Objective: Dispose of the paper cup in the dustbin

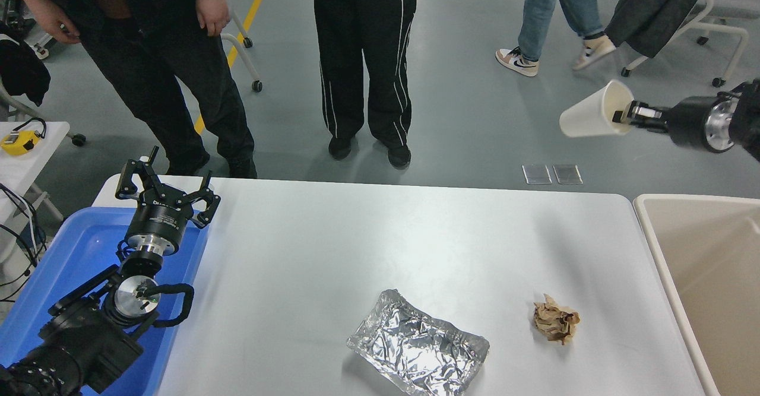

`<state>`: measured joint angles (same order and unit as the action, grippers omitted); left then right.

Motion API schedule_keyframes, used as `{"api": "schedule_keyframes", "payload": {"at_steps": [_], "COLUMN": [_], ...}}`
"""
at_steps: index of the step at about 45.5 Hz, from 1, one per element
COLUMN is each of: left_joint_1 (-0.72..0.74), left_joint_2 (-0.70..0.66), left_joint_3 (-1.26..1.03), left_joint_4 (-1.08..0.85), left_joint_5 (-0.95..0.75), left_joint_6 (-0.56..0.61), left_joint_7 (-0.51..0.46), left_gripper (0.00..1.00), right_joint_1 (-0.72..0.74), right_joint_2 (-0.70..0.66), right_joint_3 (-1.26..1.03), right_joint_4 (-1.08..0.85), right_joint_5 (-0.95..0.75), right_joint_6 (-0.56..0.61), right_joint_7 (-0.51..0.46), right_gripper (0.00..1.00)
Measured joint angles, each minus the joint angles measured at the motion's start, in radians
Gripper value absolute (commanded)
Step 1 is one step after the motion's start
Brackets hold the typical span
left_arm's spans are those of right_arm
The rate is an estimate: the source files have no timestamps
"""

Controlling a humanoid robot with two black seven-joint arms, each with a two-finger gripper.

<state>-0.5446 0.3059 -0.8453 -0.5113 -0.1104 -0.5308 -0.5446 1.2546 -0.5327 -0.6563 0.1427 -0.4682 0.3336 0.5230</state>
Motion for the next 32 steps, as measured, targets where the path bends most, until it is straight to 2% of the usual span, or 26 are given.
{"api": "schedule_keyframes", "payload": {"at_steps": [10, 32], "left_joint_1": [0.0, 0.0], "left_joint_2": [0.0, 0.0], "left_joint_3": [0.0, 0.0], "left_joint_4": [0.0, 0.0], "left_joint_5": [0.0, 0.0], "left_joint_6": [0.0, 0.0], "left_joint_7": [0.0, 0.0], "left_gripper": [1.0, 1.0], "right_joint_1": [-0.11, -0.32], "right_joint_2": [-0.031, -0.029], "right_joint_3": [0.124, 0.27], "right_joint_4": [-0.136, -0.259], "right_joint_5": [0.031, 0.043], "right_joint_6": [0.004, -0.052], "right_joint_7": [-0.168, -0.553], "right_gripper": [0.0, 0.0]}}
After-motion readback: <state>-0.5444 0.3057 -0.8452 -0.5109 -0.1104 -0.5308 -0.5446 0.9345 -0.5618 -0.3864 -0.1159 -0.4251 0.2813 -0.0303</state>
